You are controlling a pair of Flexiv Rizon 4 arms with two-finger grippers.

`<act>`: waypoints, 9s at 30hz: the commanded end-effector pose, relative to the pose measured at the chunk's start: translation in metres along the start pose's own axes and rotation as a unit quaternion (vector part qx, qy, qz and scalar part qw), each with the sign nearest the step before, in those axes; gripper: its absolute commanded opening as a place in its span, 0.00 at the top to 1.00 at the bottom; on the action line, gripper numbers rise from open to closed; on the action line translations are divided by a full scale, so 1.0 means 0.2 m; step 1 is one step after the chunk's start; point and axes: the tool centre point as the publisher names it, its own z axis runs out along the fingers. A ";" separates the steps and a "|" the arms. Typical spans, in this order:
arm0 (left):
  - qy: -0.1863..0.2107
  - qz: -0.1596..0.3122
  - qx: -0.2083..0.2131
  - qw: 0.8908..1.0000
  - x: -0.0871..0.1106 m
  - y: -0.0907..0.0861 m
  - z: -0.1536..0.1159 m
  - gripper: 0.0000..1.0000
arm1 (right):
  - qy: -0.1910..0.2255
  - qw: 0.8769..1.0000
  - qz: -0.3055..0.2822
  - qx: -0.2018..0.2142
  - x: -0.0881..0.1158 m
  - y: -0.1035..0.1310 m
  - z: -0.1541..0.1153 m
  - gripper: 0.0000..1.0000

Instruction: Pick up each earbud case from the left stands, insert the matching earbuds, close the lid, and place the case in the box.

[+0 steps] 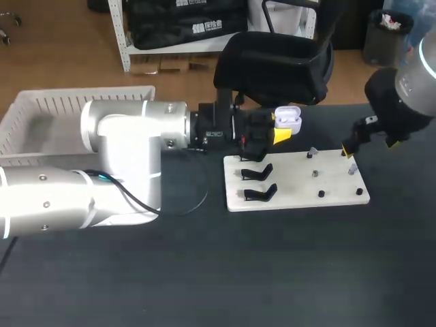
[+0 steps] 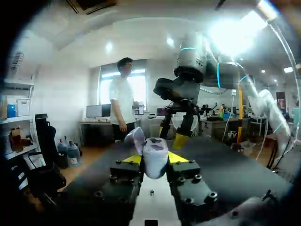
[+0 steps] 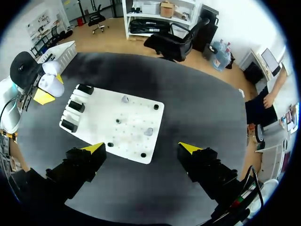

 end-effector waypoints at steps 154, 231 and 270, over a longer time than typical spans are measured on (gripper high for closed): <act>-0.002 0.000 -0.009 1.000 0.01 0.00 -0.04 1.00 | 0.115 0.983 0.050 0.131 -0.03 0.09 -0.01 1.00; -0.002 0.000 -0.009 1.000 0.01 0.00 -0.04 1.00 | 0.101 0.866 0.473 0.129 -0.50 0.84 -0.35 1.00; -0.002 0.000 -0.009 1.000 0.01 0.00 -0.04 1.00 | 0.084 0.866 0.471 0.144 -0.48 0.77 -0.22 1.00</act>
